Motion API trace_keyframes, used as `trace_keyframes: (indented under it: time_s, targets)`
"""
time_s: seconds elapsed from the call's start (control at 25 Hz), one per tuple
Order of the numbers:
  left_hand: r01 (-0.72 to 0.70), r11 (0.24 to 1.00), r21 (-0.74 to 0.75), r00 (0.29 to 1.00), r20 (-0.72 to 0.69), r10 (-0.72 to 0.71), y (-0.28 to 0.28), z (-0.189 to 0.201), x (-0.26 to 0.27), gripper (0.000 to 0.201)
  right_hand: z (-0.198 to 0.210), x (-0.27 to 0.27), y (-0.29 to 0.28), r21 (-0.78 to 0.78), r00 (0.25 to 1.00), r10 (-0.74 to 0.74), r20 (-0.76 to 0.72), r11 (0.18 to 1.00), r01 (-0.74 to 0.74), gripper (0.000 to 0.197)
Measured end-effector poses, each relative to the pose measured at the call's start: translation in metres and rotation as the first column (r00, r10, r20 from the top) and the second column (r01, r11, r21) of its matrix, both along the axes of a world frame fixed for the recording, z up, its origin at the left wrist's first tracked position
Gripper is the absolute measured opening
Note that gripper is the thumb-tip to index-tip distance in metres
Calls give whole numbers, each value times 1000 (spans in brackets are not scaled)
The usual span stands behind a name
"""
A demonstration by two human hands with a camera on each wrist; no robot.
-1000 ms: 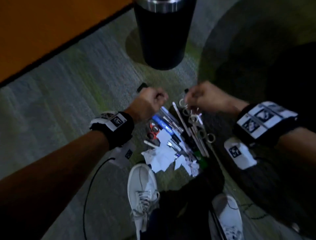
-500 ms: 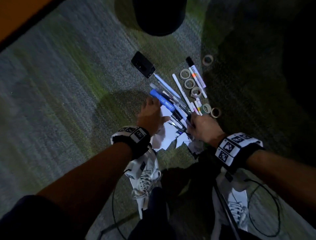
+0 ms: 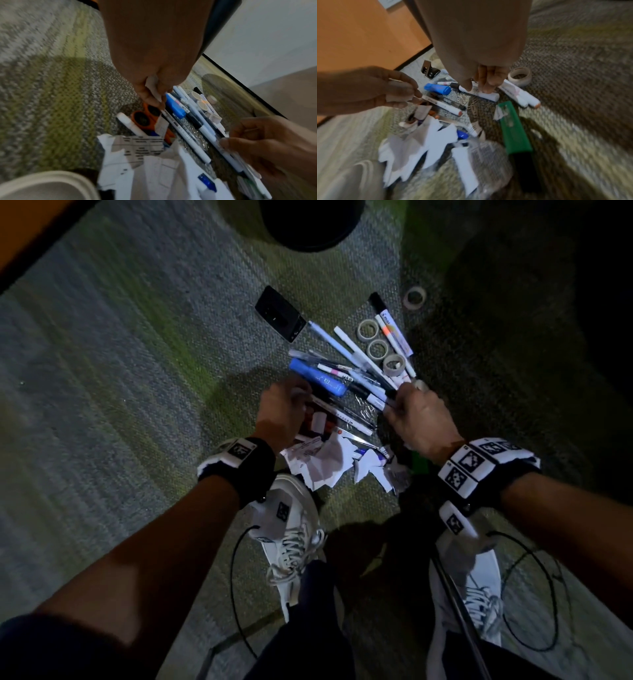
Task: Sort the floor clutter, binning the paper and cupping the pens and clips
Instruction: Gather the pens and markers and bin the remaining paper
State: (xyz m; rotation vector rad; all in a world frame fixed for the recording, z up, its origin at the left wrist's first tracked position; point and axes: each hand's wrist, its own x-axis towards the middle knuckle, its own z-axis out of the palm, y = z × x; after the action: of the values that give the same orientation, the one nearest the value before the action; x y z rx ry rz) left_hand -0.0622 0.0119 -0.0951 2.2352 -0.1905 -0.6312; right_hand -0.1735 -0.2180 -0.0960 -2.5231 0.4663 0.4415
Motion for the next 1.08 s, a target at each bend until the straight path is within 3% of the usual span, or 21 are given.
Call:
trace_keyframes:
  time_s: [0.08,0.2,0.32,0.52,0.64,0.76,0.88,1.08]
  targets:
    - [28,999,-39,999,-45,-30,15,1,-3,27,-2,-8,9,109,998,60,-35,992,-56,16]
    - [212,975,66,969,-141,-201,24,6,-12,23,-1,-21,21,224,980,176,-90,963,-152,21]
    - [347,919,184,938,-65,-341,22,5,-17,24,-5,-19,24,197,968,242,-66,954,-225,33]
    - [271,926,263,959,3,-282,10,-10,-24,34,-12,-2,38,173,956,285,-76,947,-269,39]
    - [245,948,205,966,36,-257,0,-12,-27,23,-17,-4,45,197,932,357,-60,920,-340,42]
    - [235,956,177,967,53,-248,0,-17,-22,11,-14,-7,33,190,965,262,-15,948,-255,36]
    - [272,948,167,958,42,-283,2,-8,-20,15,-10,-13,13,162,976,215,-20,965,-209,29]
    - [180,981,-68,976,-114,-187,13,9,-23,6,0,-16,-12,146,997,77,-5,986,-75,25]
